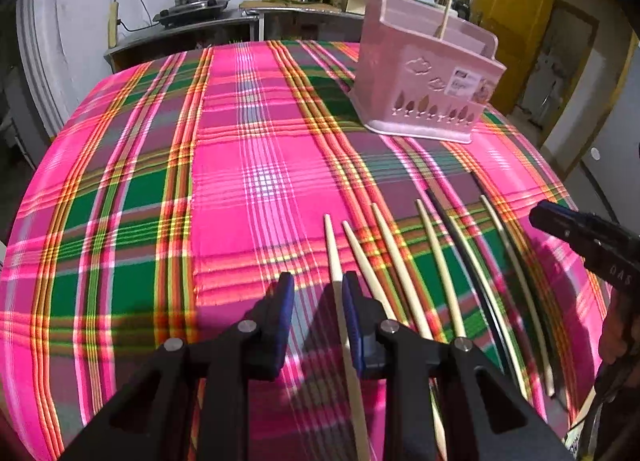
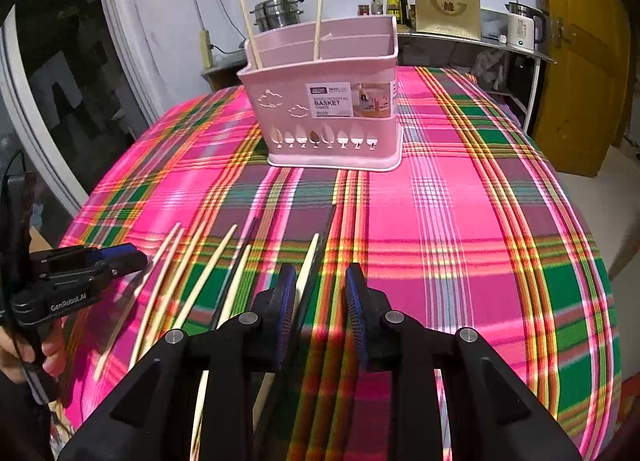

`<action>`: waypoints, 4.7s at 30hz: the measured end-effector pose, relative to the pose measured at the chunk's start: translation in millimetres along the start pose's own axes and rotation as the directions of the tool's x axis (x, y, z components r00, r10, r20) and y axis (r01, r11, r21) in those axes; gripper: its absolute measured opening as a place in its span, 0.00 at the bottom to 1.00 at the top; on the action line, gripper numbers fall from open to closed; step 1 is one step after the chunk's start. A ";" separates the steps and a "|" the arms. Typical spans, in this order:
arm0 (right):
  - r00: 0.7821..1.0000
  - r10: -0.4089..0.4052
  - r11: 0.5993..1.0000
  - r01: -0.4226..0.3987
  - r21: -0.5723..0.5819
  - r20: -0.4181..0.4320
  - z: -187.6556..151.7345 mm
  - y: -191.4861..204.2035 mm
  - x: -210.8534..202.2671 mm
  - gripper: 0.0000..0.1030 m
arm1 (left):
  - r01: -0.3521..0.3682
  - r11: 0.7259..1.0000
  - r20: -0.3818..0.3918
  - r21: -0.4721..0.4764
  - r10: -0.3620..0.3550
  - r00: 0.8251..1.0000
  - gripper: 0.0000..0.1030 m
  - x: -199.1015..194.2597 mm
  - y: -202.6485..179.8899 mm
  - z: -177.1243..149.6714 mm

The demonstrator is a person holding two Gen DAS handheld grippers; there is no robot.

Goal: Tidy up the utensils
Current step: 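Move both tools back down to the remaining chopsticks on the cloth, then grasp a light chopstick with the left tool while the right tool grasps another, then carry the held chopsticks up toward the pink basket with both tools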

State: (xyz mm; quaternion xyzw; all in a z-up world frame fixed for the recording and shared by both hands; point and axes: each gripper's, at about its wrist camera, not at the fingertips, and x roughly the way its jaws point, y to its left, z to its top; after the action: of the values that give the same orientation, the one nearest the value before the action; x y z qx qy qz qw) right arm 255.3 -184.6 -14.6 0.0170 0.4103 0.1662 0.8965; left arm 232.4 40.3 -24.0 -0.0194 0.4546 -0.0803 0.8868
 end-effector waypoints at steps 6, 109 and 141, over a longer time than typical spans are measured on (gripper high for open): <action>0.998 -0.016 1.000 0.016 0.001 -0.059 16.8 -4.2 32.6 0.24 | -0.011 1.000 -0.007 0.024 0.011 1.000 0.25 9.6 -3.7 7.0; 0.971 0.045 0.995 -0.023 -0.094 0.233 91.7 17.0 -111.1 0.04 | 0.019 0.993 -0.129 0.117 -0.004 0.992 0.24 72.5 -14.7 107.5; 0.971 0.032 0.997 -0.015 -0.074 0.236 98.2 13.2 -103.4 0.04 | 0.047 0.991 0.045 0.123 -0.053 0.998 0.06 -14.1 -20.4 129.4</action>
State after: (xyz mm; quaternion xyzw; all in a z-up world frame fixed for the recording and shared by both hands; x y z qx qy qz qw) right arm 261.4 -194.0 128.2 0.0092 0.2940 0.1881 0.9371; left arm 326.5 17.5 65.3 0.0214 0.4267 -0.1298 0.8948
